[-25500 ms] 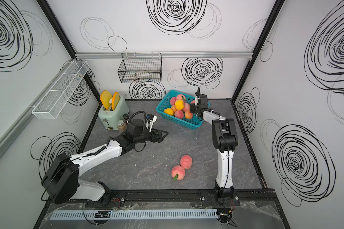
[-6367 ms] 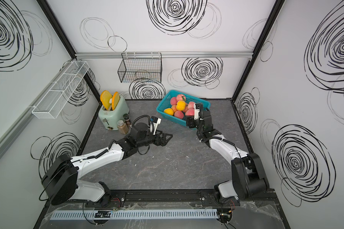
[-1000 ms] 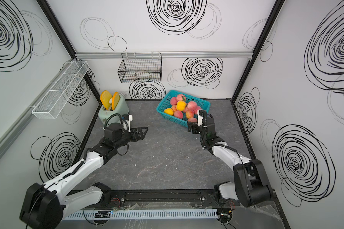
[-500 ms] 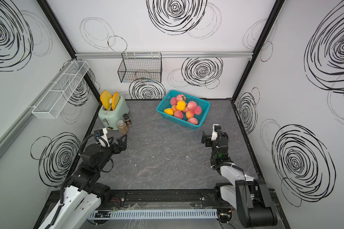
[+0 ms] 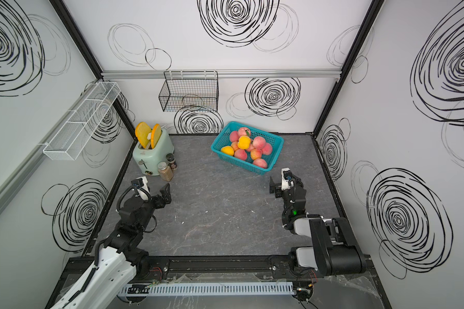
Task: Put the peaches into the basket
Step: Reset both arms
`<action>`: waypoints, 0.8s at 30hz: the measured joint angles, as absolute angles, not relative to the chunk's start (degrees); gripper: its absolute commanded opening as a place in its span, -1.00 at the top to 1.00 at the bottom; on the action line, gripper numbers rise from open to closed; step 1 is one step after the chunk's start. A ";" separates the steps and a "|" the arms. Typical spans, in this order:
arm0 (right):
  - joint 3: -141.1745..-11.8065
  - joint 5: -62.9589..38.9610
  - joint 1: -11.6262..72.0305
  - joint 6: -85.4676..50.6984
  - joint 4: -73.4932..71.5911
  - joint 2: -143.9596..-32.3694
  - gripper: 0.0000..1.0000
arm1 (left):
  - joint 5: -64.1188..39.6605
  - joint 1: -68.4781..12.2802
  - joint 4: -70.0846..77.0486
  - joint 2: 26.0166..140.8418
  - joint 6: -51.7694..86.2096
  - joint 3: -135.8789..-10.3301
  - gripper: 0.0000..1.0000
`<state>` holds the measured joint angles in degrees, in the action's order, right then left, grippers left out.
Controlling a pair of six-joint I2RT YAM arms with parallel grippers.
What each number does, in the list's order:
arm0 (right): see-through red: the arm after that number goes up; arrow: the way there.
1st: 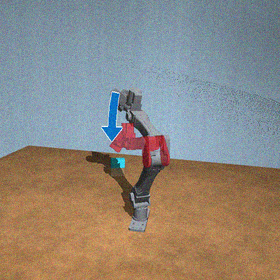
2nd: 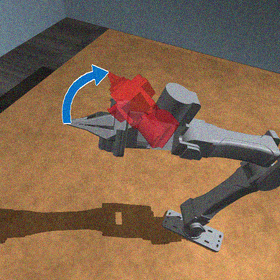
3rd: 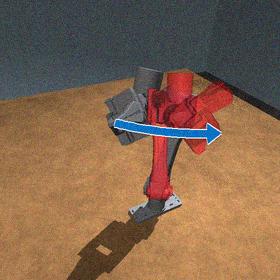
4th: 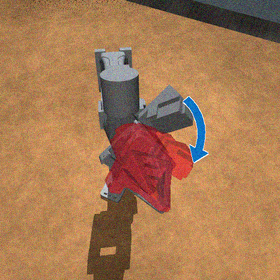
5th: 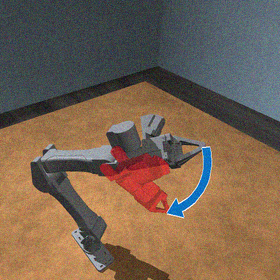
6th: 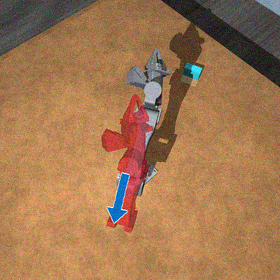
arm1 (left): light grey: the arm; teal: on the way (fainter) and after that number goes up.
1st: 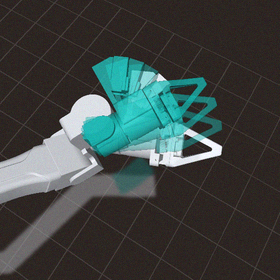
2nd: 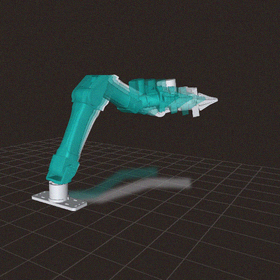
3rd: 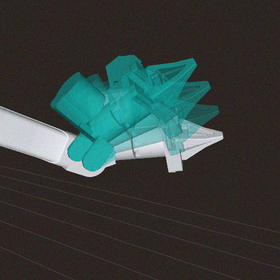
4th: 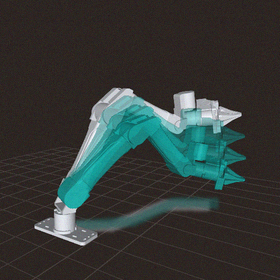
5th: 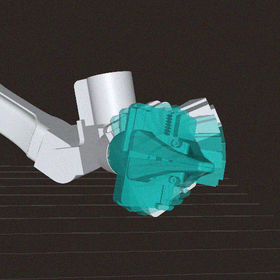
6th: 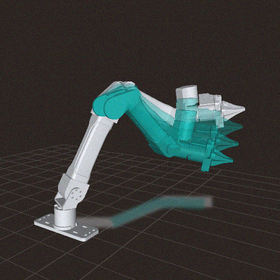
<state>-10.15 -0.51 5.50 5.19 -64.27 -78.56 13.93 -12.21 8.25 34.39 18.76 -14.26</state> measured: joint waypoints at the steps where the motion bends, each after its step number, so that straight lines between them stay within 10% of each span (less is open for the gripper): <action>1: -9.96 0.01 5.48 5.21 -64.95 -79.40 -0.99 | 14.44 -11.09 10.48 36.45 18.39 -13.78 -0.97; 10: -9.80 1.96 2.42 2.74 -71.57 -85.45 -0.99 | 10.94 6.17 34.02 54.48 17.74 -9.93 -0.97; 24: -10.31 3.01 1.06 0.36 -72.38 -87.05 -0.99 | 9.19 0.58 61.52 77.84 8.36 -9.96 -0.97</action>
<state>-10.31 3.01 1.06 0.36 -72.38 -87.05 9.19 0.58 61.52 77.84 8.36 -9.96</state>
